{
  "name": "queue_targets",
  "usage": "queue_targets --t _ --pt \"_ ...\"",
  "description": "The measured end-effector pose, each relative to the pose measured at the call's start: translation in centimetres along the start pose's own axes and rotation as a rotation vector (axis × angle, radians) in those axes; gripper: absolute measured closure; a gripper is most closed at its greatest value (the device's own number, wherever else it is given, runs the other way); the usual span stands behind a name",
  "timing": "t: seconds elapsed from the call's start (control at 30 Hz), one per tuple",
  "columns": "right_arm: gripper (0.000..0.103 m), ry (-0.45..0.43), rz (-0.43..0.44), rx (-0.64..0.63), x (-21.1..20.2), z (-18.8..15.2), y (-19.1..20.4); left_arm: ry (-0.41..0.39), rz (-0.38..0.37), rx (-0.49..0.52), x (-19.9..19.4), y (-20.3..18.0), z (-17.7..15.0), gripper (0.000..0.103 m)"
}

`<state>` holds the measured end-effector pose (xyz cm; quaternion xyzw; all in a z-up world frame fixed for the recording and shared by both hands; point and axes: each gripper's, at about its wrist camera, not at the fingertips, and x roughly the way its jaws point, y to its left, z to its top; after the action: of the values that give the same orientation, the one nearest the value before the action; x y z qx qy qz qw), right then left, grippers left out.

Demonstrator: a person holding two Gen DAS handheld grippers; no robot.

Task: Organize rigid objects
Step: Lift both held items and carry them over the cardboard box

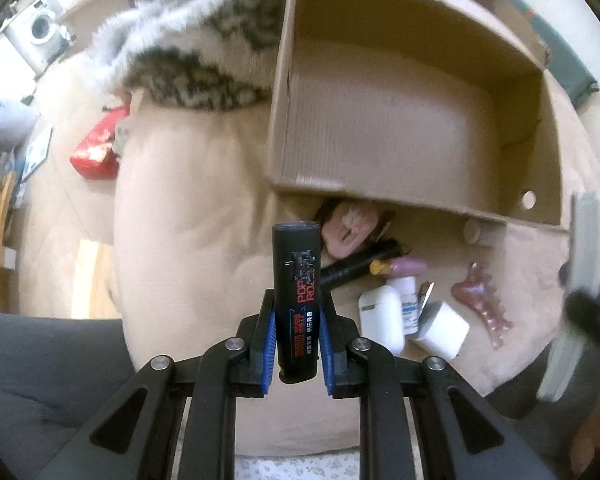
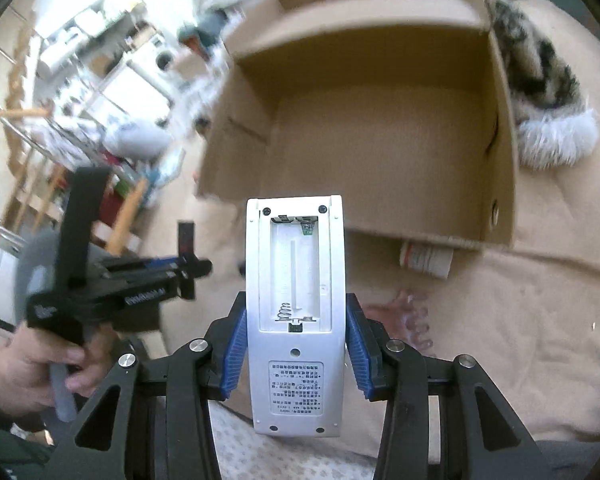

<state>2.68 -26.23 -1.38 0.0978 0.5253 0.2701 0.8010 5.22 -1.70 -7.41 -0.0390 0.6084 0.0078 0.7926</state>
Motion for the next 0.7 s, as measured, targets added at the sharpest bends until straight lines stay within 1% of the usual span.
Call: queue_targets --t 0.07,0.13,0.27,0.33,0.4,0.43,0.5,0.7 --pt "0.057 -0.070 -0.006 0.006 -1.9 0.6 -0.2 -0.027 -0.002 0.001 -1.2 0.3 0.5 0.086" --pt "0.056 -0.127 -0.024 0.027 -2.9 1.2 -0.6 -0.051 0.001 0.005 -2.1 0.3 1.3 0.086" --pt "0.056 -0.200 -0.054 0.081 -5.1 3.0 -2.2 -0.092 0.001 0.006 -3.4 0.4 2.8 0.086" --pt "0.056 -0.208 -0.040 0.109 -4.7 4.0 -2.6 -0.113 0.002 0.013 -4.2 0.1 3.7 0.086" --pt "0.056 -0.215 -0.044 0.125 -4.6 4.5 -3.2 -0.135 0.007 0.021 -4.9 -0.2 4.9 0.086" --pt "0.056 -0.212 -0.050 0.128 -3.5 5.2 -3.0 -0.141 0.006 0.022 -5.0 -0.4 5.2 0.086" --pt "0.056 -0.207 -0.061 0.134 -2.3 6.2 -3.1 -0.148 0.006 0.026 -5.2 -0.8 6.3 0.086" --pt "0.056 -0.179 -0.085 0.146 1.0 8.4 -3.6 -0.143 0.007 0.051 -4.0 -2.0 8.6 0.086"
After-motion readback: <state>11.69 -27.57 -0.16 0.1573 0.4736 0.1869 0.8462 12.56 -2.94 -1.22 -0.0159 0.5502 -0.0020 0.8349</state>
